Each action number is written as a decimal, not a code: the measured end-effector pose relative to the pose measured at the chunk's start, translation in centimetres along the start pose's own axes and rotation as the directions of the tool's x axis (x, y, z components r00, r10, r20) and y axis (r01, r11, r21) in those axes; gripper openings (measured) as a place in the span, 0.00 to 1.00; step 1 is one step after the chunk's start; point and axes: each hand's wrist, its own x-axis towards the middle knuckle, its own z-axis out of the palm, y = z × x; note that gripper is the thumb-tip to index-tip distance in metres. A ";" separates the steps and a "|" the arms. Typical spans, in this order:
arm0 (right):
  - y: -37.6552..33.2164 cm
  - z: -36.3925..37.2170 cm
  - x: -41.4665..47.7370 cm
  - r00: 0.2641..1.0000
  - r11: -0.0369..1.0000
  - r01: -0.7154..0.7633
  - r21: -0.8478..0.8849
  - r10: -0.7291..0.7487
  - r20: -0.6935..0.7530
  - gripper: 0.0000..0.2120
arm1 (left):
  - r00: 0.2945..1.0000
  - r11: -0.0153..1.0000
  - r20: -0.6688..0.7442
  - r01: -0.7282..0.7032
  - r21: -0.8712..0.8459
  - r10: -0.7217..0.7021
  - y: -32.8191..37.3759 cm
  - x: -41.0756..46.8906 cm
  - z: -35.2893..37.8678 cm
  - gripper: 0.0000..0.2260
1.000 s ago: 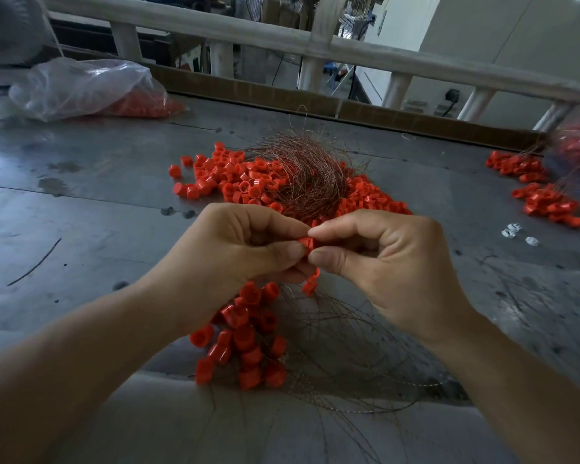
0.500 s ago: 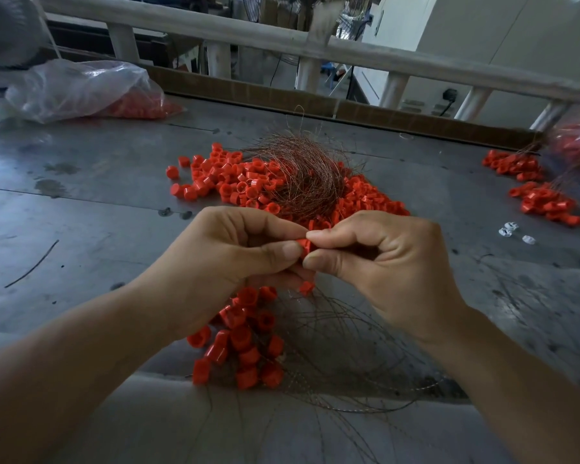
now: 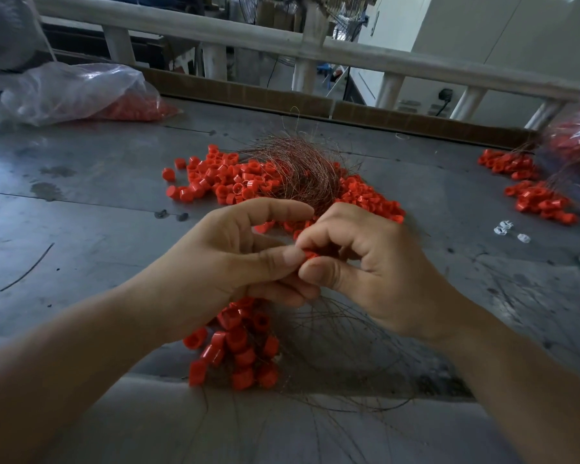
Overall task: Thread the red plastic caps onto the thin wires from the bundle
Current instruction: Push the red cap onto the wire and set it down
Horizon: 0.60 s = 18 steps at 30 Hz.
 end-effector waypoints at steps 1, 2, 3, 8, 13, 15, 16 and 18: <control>-0.1 0.0 0.0 1.000 1.000 0.006 -0.024 -0.006 -0.012 0.12 | 1.000 1.000 0.011 -0.026 0.011 0.026 0.0 0.0 0.2 0.24; -0.2 0.1 0.1 1.000 0.999 0.005 -0.038 -0.005 -0.017 0.11 | 0.998 0.996 0.019 -0.061 0.058 0.060 0.0 0.0 0.3 0.26; -0.2 0.1 0.0 1.000 0.999 0.000 -0.049 -0.001 -0.013 0.08 | 0.995 0.984 0.022 -0.100 0.147 0.098 -0.1 -0.1 0.5 0.28; -0.2 0.8 -0.4 1.000 0.995 -0.014 -0.095 0.014 0.008 0.04 | 0.985 0.927 -0.043 -0.143 0.347 0.168 -0.5 -0.4 1.2 0.29; -0.7 1.1 -0.3 1.000 0.998 0.011 -0.057 -0.012 -0.023 0.05 | 0.983 0.935 -0.001 -0.174 0.308 0.183 -0.4 -0.6 1.1 0.30; -0.8 1.1 -0.4 0.999 0.998 0.022 -0.052 -0.023 -0.031 0.05 | 0.982 0.936 0.001 -0.179 0.302 0.187 -0.4 -0.8 1.1 0.29; -0.8 1.1 -0.4 0.999 0.998 0.024 -0.060 -0.025 -0.028 0.04 | 0.983 0.935 0.001 -0.174 0.310 0.183 -0.4 -0.8 1.1 0.29; -0.7 1.1 -0.4 1.000 0.997 0.022 -0.074 -0.023 -0.019 0.03 | 0.985 0.930 -0.003 -0.161 0.330 0.172 -0.4 -0.8 1.1 0.30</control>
